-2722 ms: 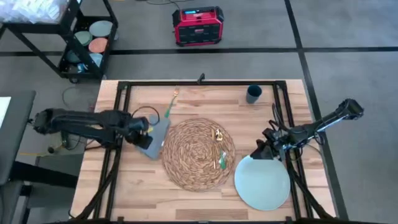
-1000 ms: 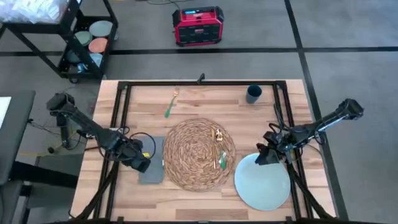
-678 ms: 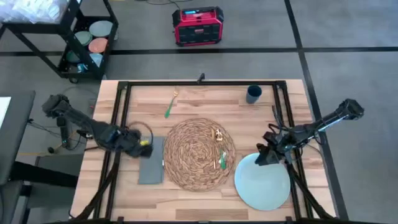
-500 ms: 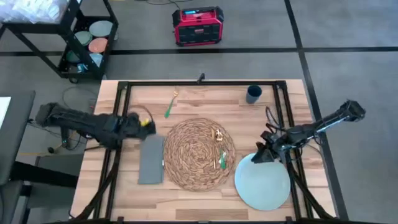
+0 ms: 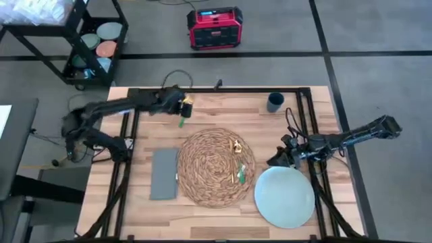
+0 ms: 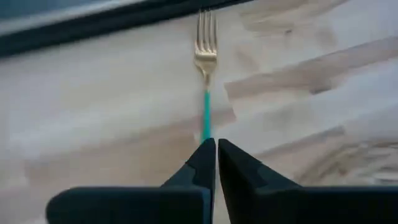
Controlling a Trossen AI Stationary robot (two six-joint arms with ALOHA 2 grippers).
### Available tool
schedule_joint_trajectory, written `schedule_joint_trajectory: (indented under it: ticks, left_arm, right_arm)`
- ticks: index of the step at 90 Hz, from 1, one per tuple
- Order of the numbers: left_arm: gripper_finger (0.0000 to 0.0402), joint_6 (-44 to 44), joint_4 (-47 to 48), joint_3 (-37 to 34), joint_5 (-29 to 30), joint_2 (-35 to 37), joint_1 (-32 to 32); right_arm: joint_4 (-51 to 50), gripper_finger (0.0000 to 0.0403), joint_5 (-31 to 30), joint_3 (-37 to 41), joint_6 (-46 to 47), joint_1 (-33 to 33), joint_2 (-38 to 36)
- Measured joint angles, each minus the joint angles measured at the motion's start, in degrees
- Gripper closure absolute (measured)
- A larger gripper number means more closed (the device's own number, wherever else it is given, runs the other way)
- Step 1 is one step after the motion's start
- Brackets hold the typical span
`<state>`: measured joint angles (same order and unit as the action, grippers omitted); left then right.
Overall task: Set table place
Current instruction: Put the green fork on the gray table napkin
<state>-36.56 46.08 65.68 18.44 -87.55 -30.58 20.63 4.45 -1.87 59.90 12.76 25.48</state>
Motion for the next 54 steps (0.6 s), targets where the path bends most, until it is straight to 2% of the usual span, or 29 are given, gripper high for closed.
schedule_joint_trajectory:
  ticks: [5,18,29,40,54]
  left_arm:
    - [0.0399,4.3,3.0,5.1,-0.9,-5.5,-0.8]
    - [0.0382,18.6,7.9,18.8,-12.9,-18.3,-1.6]
    - [0.0356,23.8,13.3,29.0,-14.6,-26.3,-1.6]
    - [0.0325,27.9,19.5,36.8,-14.4,-29.9,-2.3]
    - [0.0287,26.6,21.4,38.2,-14.1,-29.8,-4.9]
  right_arm:
    - [0.0,0.03,0.7,0.0,0.0,0.0,0.0]
    - [1.0,0.03,3.4,0.0,0.0,0.4,0.0]
    - [1.5,0.03,3.5,0.0,0.4,1.4,0.0]
    - [2.7,0.03,3.5,0.0,0.6,2.4,0.0]
    - [2.6,0.03,3.5,0.0,0.8,3.8,0.0]
